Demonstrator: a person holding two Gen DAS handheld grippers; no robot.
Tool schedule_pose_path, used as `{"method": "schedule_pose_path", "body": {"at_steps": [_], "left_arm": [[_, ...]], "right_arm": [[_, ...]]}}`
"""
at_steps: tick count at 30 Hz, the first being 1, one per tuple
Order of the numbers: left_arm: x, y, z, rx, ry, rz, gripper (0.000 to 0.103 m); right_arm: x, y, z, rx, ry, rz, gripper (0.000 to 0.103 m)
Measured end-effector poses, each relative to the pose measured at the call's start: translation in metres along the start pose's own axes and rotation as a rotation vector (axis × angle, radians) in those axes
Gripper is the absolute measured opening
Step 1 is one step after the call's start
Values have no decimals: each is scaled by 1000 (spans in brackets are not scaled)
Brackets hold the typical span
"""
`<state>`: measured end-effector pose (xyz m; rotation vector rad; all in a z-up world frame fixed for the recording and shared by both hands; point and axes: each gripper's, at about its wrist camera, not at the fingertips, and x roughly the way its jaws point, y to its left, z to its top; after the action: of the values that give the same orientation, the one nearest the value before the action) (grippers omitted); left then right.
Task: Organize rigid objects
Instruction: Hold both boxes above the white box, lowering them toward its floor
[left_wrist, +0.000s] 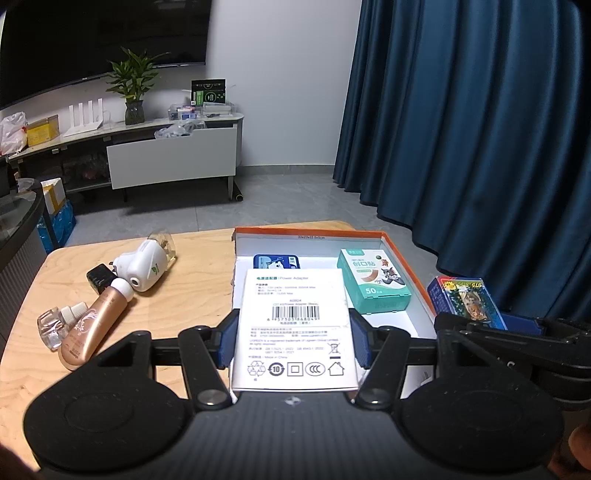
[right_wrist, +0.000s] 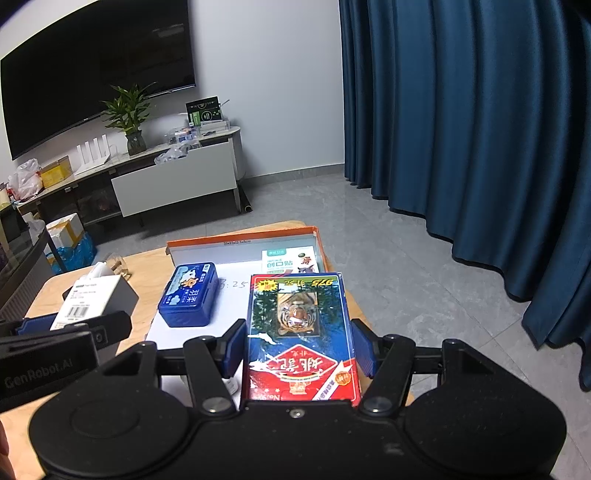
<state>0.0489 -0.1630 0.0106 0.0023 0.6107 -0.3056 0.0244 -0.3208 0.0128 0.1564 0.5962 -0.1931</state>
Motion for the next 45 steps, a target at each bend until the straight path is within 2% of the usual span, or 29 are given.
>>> {"method": "schedule_pose_path", "body": {"at_steps": [29, 45], "left_arm": [[21, 7, 12, -1, 45, 3, 60], [35, 7, 9, 4, 81, 2, 60]], "right_arm": [[15, 0, -1, 4, 17, 5, 71], [35, 3, 1, 11, 62, 24, 71]]}}
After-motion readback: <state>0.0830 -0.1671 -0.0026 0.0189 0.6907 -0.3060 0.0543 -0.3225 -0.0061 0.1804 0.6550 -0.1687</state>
